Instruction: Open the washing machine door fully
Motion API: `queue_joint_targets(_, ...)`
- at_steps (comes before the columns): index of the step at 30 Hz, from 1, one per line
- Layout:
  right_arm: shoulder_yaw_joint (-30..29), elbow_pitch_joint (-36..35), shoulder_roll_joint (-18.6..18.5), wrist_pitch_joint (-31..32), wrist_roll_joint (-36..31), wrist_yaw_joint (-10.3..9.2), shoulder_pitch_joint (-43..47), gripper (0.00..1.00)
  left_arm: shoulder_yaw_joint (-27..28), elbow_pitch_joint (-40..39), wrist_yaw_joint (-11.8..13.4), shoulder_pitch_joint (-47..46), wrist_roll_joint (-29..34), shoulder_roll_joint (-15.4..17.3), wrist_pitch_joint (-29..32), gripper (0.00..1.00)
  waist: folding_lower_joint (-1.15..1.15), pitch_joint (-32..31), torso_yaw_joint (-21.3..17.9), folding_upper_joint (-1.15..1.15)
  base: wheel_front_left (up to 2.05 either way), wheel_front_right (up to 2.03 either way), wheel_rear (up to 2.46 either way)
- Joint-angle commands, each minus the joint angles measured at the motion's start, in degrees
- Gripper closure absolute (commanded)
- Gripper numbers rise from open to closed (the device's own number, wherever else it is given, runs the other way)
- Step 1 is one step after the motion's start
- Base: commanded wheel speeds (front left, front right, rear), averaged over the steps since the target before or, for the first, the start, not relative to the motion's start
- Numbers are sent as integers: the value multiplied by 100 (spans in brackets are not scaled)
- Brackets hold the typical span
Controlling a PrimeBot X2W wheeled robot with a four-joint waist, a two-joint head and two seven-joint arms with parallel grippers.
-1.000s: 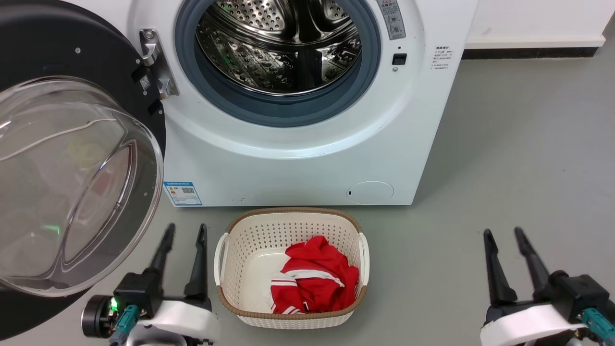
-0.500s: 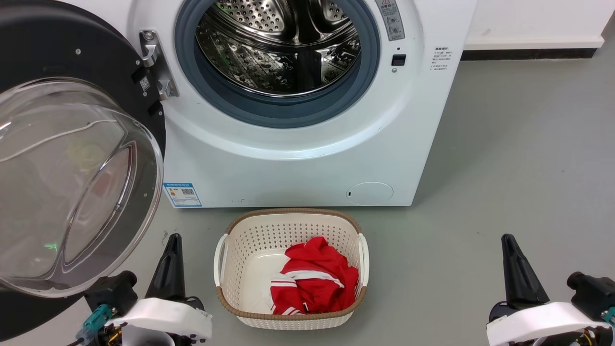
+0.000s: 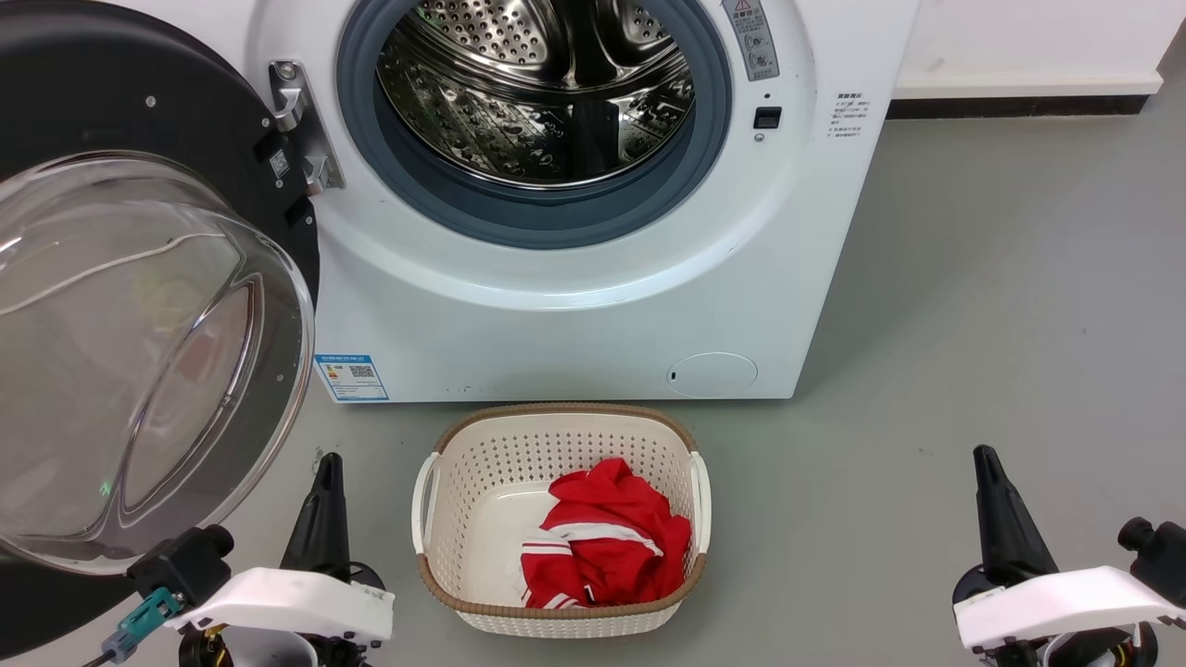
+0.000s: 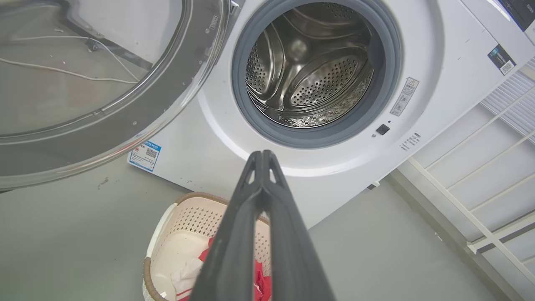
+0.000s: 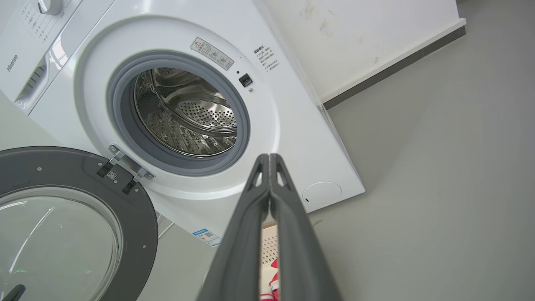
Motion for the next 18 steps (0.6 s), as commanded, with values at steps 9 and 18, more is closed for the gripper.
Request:
queue_joint_targets(9, -30, 37, -71, 175, 918, -1, -234, 100, 76, -13, -42, -192, -902, 11, 216, 100, 0, -13, -5, 0, 0, 0, 0)
queue_joint_targets(18, -54, 114, -81, 323, 1626, 0, -298, 100, 120, 34, -56, -230, -1608, 11, 389, 100, 0, -24, -11, 0, 0, 0, 0)
